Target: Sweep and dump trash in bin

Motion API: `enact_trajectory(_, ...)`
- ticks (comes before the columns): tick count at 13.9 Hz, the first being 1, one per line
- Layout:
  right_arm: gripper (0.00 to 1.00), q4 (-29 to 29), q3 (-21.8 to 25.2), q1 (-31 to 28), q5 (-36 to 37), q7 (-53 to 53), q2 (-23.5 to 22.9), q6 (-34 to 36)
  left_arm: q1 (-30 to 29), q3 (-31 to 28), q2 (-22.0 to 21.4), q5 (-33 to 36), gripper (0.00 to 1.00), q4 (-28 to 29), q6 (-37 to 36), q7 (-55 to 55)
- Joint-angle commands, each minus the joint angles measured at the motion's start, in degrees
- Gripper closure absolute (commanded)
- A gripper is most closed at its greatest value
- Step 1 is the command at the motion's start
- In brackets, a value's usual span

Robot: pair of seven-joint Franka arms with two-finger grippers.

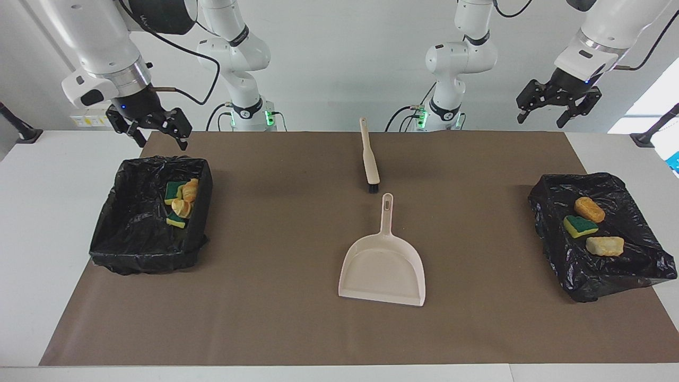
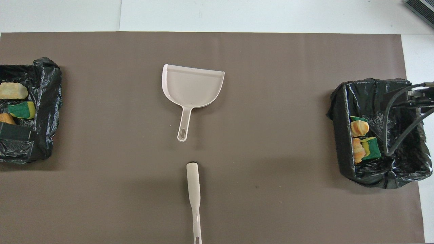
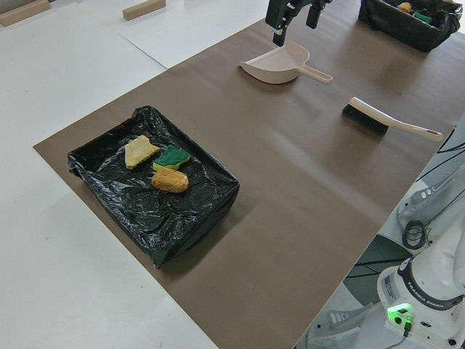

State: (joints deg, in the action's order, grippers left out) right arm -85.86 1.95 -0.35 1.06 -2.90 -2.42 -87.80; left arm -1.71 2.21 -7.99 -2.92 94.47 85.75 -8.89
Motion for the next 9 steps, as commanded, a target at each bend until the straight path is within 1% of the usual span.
enact_trajectory(1,0.0,-1.24,-0.28,-0.44,-0.97,-0.79,1.01,-0.26,-0.84,0.51,-0.36,0.02,0.0,0.36,0.65,-0.7)
enact_trajectory(3,0.0,-1.24,-0.28,-0.44,-0.97,-0.79,0.92,-0.35,-0.75,0.51,-0.19,0.02,0.0,0.45,1.87,0.09)
enact_trajectory(6,0.0,-1.16,-0.28,-0.44,-0.97,-0.79,0.83,-0.96,-0.31,0.6,-0.19,0.02,0.0,0.45,1.97,0.97)
enact_trajectory(9,0.0,-1.59,-0.28,-0.18,-0.97,-0.18,1.18,-0.18,-0.22,0.69,-0.1,0.02,0.0,0.63,1.88,0.98)
